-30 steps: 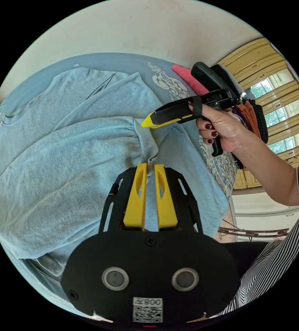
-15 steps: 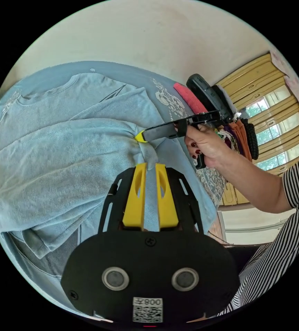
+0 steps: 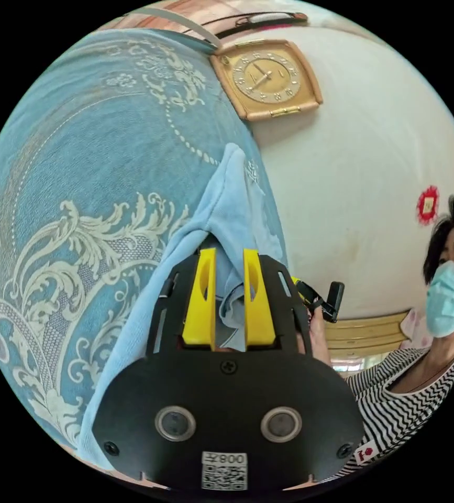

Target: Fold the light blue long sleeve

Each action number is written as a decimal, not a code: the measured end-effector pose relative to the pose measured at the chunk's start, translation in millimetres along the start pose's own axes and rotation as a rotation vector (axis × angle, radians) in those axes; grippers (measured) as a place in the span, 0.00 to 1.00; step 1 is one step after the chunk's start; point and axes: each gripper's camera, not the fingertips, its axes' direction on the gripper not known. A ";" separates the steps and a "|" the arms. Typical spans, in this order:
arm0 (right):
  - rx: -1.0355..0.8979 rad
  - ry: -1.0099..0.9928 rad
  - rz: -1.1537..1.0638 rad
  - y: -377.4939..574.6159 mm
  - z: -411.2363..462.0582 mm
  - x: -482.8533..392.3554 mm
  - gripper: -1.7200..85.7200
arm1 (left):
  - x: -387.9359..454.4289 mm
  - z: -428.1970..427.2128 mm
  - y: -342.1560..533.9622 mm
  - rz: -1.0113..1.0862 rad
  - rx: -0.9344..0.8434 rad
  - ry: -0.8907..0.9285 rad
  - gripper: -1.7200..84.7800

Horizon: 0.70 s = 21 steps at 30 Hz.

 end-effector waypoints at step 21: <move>-0.234 -0.305 -0.188 -282.5 207.8 -59.1 0.11 | -166.5 -113.8 -12.7 -0.081 0.132 0.328 0.04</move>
